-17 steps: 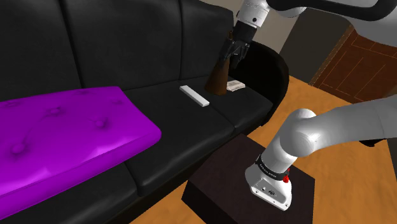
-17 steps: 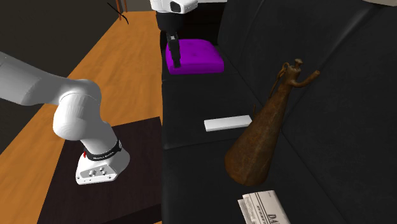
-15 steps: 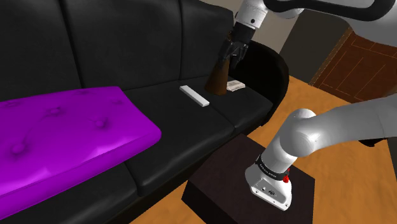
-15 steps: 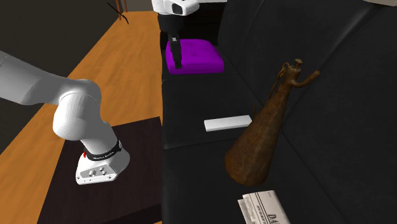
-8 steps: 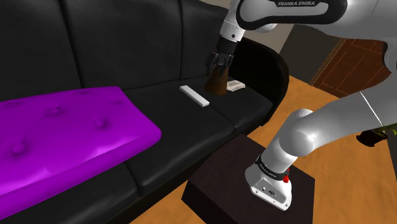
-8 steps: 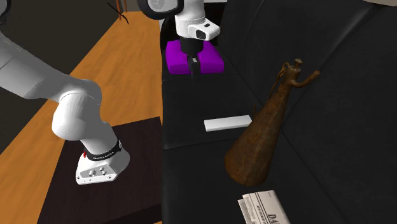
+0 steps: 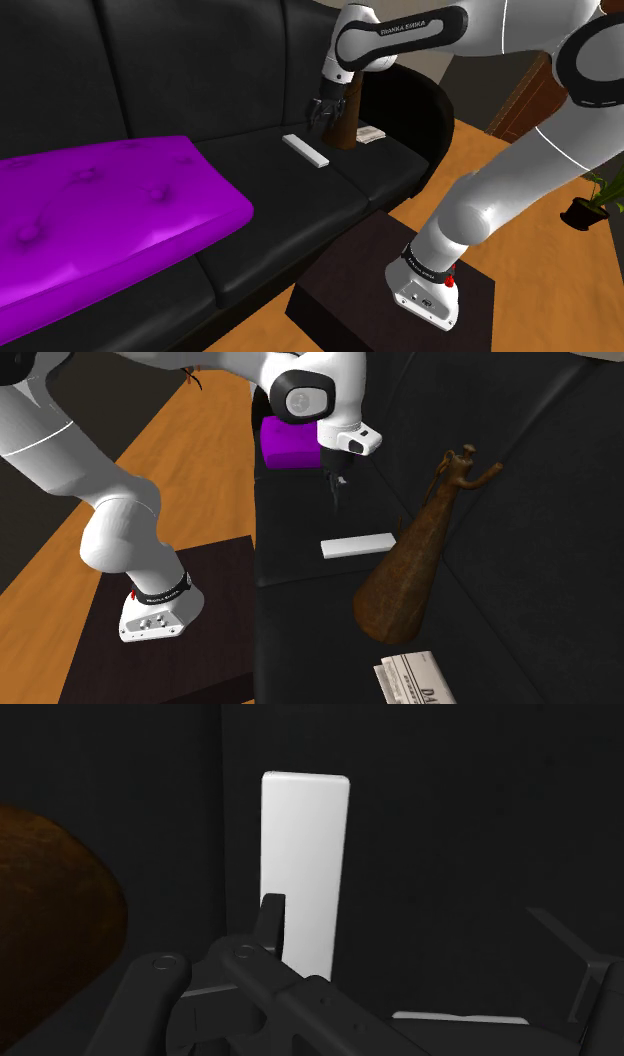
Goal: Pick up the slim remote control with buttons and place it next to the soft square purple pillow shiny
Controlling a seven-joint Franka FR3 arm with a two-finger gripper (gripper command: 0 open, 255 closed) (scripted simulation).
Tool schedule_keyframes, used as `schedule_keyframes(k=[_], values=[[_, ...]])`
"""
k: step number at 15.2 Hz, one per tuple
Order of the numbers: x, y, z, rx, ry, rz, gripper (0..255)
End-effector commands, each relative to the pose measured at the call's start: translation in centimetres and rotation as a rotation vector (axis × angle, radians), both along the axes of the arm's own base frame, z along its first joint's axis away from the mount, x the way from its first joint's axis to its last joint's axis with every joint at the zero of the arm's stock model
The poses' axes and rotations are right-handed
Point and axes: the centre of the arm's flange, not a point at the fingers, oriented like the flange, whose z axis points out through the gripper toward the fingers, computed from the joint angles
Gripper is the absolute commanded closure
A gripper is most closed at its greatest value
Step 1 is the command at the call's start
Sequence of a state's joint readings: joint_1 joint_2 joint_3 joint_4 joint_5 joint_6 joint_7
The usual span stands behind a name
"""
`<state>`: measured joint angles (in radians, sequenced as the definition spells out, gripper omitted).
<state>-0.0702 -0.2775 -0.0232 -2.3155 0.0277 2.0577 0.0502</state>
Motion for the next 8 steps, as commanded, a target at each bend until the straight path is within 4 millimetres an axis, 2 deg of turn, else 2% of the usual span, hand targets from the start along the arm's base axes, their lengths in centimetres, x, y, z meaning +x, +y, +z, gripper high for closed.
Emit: schedule_keyframes(k=[1, 8], values=[[1.5, -1.0, -2.0, -0.008, 0.007, -0.003, 0], [7.0, -4.1, -8.5, -0.035, 0.034, -0.013, 0]])
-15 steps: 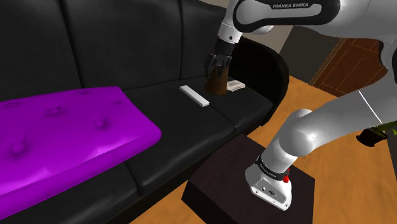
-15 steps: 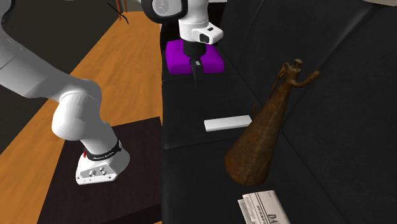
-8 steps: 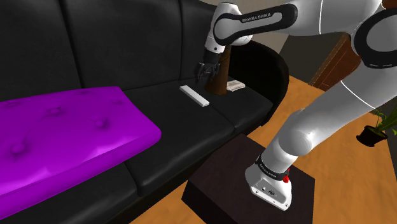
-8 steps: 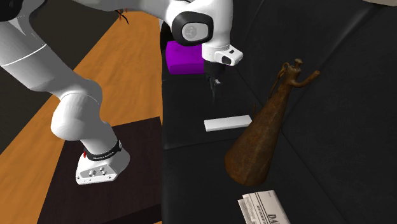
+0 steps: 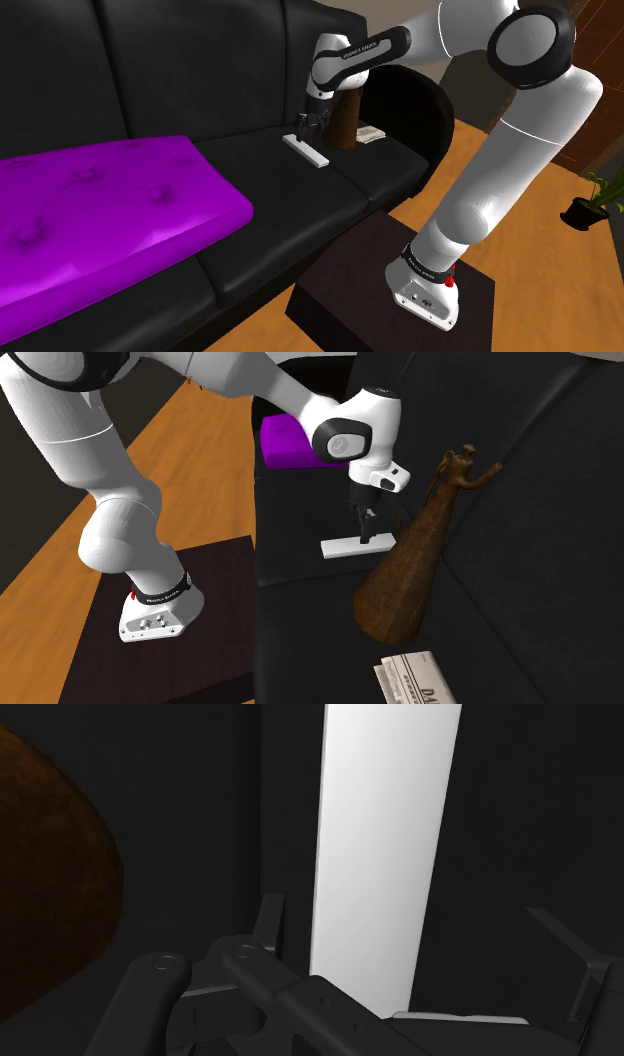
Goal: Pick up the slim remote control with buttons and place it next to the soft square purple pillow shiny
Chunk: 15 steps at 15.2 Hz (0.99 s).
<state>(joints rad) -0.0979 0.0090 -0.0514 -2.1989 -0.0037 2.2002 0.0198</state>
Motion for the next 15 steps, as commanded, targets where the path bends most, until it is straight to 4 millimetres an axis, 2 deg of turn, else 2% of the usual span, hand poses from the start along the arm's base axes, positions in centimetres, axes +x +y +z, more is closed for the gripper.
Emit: schedule_keyframes(k=[1, 8, 15], values=[[0.6, -0.4, -1.3, -0.004, 0.003, -0.001, 0], [0.6, -0.4, -4.8, -0.004, 0.003, -0.001, 0], [0.6, -0.4, -4.8, -0.004, 0.003, -0.001, 0]])
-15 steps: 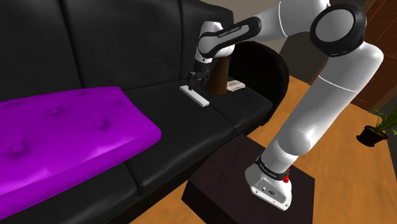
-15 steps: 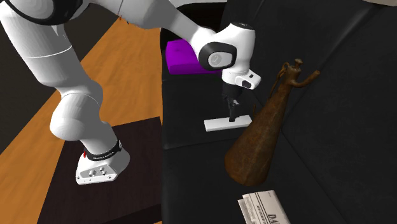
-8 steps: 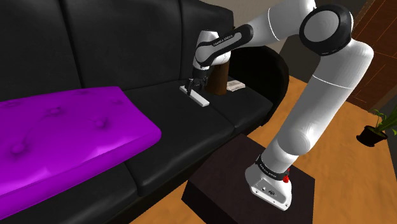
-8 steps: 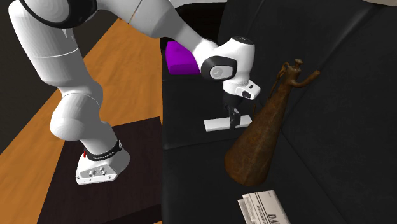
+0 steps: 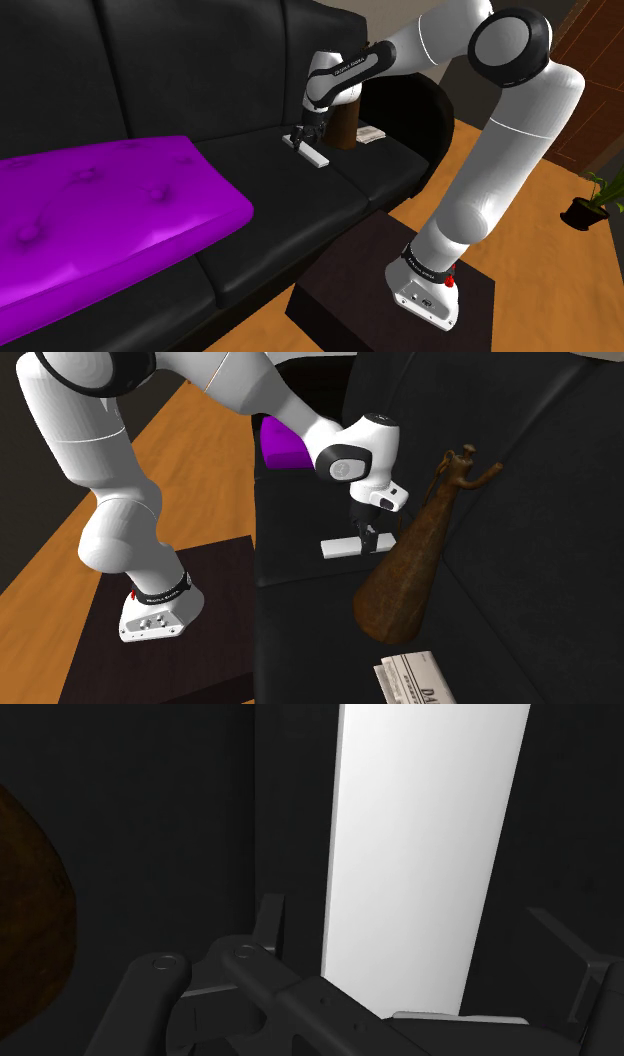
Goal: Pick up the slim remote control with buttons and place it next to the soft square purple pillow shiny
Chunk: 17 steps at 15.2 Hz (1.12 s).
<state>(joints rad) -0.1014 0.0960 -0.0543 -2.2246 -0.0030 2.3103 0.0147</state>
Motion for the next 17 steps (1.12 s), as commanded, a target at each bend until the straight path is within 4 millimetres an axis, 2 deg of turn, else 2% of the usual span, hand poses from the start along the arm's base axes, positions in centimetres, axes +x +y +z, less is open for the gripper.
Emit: schedule_keyframes(k=[1, 10, 17], values=[[0.0, 0.0, 0.0, 0.000, 0.000, 0.000, 255], [0.0, 0.0, 0.0, 0.000, 0.000, 0.000, 255], [0.0, 0.0, 3.7, 0.000, 0.000, 0.000, 255]])
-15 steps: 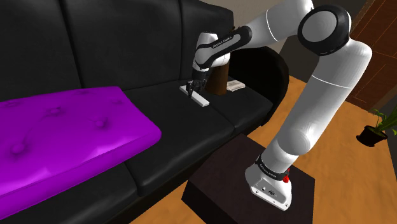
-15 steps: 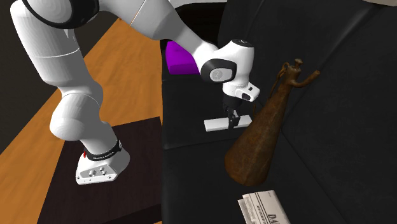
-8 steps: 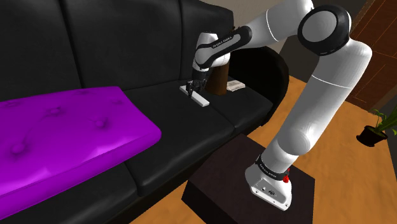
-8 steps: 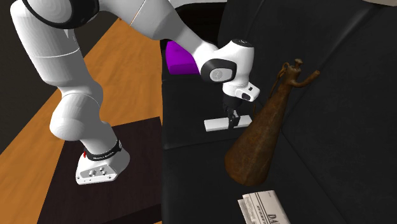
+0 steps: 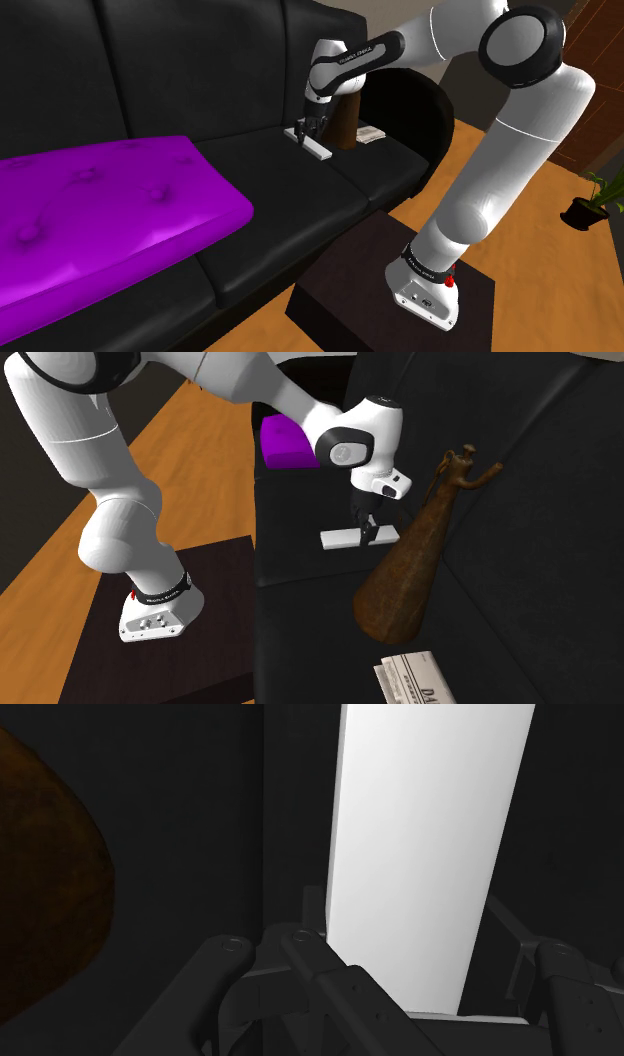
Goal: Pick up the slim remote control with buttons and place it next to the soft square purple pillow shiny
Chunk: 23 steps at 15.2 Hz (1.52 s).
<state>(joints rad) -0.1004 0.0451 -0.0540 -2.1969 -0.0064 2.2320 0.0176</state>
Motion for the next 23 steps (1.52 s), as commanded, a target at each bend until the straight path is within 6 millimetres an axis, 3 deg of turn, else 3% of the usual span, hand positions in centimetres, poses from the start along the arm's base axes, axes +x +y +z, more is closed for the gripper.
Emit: schedule_keyframes(k=[1, 23], values=[[0.1, -0.1, 1.0, 0.000, 0.000, 0.000, 255], [0.1, -0.1, 12.6, 0.000, 0.000, 0.000, 255]])
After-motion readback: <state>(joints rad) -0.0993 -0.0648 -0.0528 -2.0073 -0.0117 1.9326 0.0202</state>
